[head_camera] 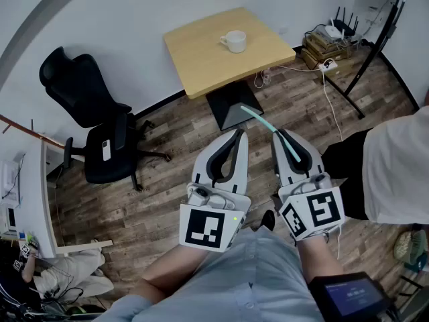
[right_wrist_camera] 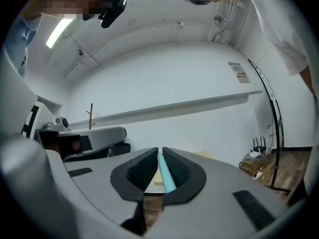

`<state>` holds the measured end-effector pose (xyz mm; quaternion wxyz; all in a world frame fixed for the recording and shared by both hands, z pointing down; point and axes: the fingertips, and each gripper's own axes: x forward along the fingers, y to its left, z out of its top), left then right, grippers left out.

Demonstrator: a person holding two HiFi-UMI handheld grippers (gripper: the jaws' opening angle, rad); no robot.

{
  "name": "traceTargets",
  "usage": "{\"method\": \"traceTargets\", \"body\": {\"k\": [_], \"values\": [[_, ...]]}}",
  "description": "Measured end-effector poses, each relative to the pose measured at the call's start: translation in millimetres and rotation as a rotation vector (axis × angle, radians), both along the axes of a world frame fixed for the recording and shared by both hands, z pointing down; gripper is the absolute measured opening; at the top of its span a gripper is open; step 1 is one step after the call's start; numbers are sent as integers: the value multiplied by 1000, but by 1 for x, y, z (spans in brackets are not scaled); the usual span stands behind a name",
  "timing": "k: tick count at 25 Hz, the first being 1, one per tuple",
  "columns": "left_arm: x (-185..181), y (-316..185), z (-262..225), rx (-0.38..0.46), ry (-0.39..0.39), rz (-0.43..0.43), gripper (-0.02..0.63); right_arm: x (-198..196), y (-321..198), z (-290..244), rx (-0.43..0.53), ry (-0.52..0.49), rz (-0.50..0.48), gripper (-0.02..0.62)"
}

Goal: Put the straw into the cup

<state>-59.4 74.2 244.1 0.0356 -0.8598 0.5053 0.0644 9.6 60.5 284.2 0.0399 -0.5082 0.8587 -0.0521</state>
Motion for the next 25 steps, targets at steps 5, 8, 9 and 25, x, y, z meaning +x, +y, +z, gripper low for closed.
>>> {"method": "traceTargets", "body": {"k": [5,8,9,25], "values": [[0,1,1,1,3,2,-3,0,1,2,0,2,2,25],[0,2,1,1,1,2,-3,1,2,1,0,4,3,25],[0,1,1,2,1,2,-3,0,2,1,1,4,2,26],[19,-6,3,-4,-20,-1,-3,17,-6,4,-13,-51,-30,26]]}}
